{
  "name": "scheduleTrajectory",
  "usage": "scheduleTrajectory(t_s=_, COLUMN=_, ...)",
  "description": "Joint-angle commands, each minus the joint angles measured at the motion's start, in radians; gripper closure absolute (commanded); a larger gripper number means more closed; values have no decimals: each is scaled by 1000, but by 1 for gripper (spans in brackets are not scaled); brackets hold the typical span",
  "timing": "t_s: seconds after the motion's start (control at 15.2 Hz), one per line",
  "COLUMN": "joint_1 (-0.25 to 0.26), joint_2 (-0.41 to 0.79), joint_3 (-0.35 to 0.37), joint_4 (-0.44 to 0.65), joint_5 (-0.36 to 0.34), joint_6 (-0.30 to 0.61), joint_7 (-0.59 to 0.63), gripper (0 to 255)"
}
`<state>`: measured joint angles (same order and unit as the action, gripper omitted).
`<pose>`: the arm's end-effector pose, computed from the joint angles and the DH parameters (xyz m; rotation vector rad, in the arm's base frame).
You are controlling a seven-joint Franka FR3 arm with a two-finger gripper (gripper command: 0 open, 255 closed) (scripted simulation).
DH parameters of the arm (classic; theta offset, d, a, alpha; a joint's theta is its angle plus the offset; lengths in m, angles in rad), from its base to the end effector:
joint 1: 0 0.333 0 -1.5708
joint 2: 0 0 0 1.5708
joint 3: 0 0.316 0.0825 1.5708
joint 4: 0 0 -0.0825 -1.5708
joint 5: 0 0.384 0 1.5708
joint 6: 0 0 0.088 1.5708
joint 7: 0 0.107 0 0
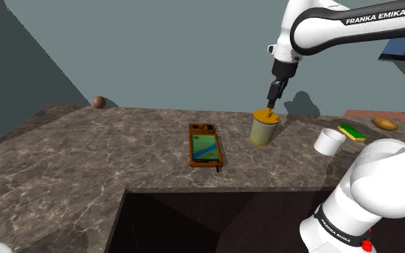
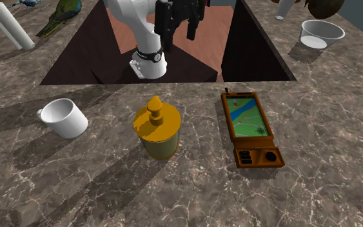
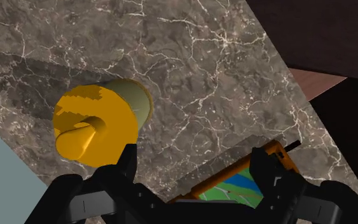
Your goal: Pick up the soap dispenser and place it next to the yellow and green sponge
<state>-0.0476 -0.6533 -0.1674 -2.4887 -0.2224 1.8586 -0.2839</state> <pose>0.3457 -0.0986 0.5051 3.0177 0.2470 -0.0106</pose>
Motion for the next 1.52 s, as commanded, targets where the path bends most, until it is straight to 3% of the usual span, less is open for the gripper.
scheduleTrajectory(t_s=0.0, joint_1=-13, joint_2=44, joint_3=-39, joint_4=-4, joint_5=-29, joint_6=64, joint_7=-44, gripper=0)
scheduleTrajectory(t_s=0.66, joint_1=-48, joint_2=300, joint_3=-218, joint_4=69, joint_5=-92, joint_6=329, joint_7=-248, gripper=0)
scheduleTrajectory(t_s=1.12, joint_1=-51, joint_2=361, joint_3=-241, joint_4=25, joint_5=-94, joint_6=435, joint_7=-252, gripper=0)
scheduleTrajectory(t_s=1.45, joint_1=-52, joint_2=366, joint_3=-243, joint_4=22, joint_5=-94, joint_6=443, joint_7=-253, gripper=0)
